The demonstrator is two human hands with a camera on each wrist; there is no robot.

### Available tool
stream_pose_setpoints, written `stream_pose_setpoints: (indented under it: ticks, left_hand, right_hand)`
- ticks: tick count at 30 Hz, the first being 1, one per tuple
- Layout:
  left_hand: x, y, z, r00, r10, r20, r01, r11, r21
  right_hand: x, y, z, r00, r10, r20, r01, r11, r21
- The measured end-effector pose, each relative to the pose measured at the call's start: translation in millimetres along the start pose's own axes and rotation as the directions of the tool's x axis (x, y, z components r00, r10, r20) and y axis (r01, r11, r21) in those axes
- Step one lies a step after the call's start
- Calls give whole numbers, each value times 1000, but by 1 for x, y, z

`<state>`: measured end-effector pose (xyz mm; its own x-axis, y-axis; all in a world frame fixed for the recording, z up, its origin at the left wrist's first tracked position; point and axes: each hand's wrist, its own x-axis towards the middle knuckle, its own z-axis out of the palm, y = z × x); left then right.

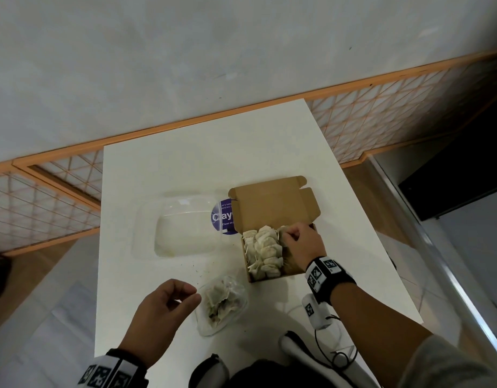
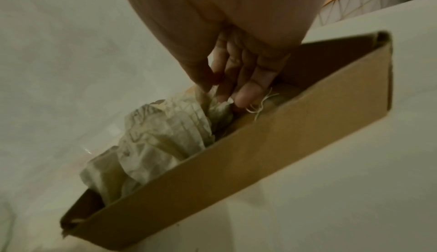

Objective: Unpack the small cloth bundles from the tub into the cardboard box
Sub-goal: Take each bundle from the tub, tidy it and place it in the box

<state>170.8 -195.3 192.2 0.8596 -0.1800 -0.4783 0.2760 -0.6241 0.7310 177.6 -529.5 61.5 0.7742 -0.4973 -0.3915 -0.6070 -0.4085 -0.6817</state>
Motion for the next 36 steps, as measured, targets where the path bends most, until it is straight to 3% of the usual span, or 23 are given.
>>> stream_pose_setpoints:
  ticks: [8, 10, 12, 14, 17, 19, 20, 22, 25, 28, 33, 36]
  left_hand:
    - [4, -12, 9, 996, 69, 50, -74, 991, 108]
    - [7, -21, 16, 993, 106, 50, -116, 959, 260]
    - [13, -33, 25, 993, 121, 13, -117, 921, 373]
    - [18, -45, 35, 999, 47, -21, -33, 906, 422]
    - [23, -57, 46, 995, -102, -3, 95, 916, 390]
    - [27, -60, 51, 992, -119, 47, 96, 937, 335]
    - [28, -60, 53, 990, -117, 76, 88, 945, 314]
    - [32, -55, 56, 987, -100, 126, 59, 954, 294]
    - [35, -47, 57, 983, -45, 181, -10, 957, 290]
    - [34, -45, 56, 977, 23, 211, -95, 936, 340]
    - [36, -49, 48, 987, 47, 156, -99, 933, 347]
    - [40, -51, 47, 990, 45, 135, -85, 949, 304]
  right_hand:
    - [-28, -1, -23, 990, -128, -65, 126, 991, -39]
    - [-45, -13, -28, 974, -225, -16, 224, 974, -33]
    - [-64, -29, -25, 943, -309, 124, 314, 949, -27]
    - [-82, -43, -11, 862, -403, 307, 437, 898, -48]
    - [-104, -59, 23, 665, -502, 553, 618, 785, -30]
    - [-110, -65, 49, 550, -494, 673, 702, 711, -52]
    - [-111, -66, 61, 525, -467, 712, 727, 680, -90]
    - [-109, -66, 80, 533, -404, 743, 767, 602, -223]
    - [-104, -64, 97, 631, -347, 694, 756, 476, -449]
    - [-98, -61, 101, 693, -350, 630, 716, 438, -544]
    - [-91, -57, 90, 726, -310, 615, 673, 507, -539]
    - [-94, -62, 78, 768, -290, 572, 579, 696, -424]
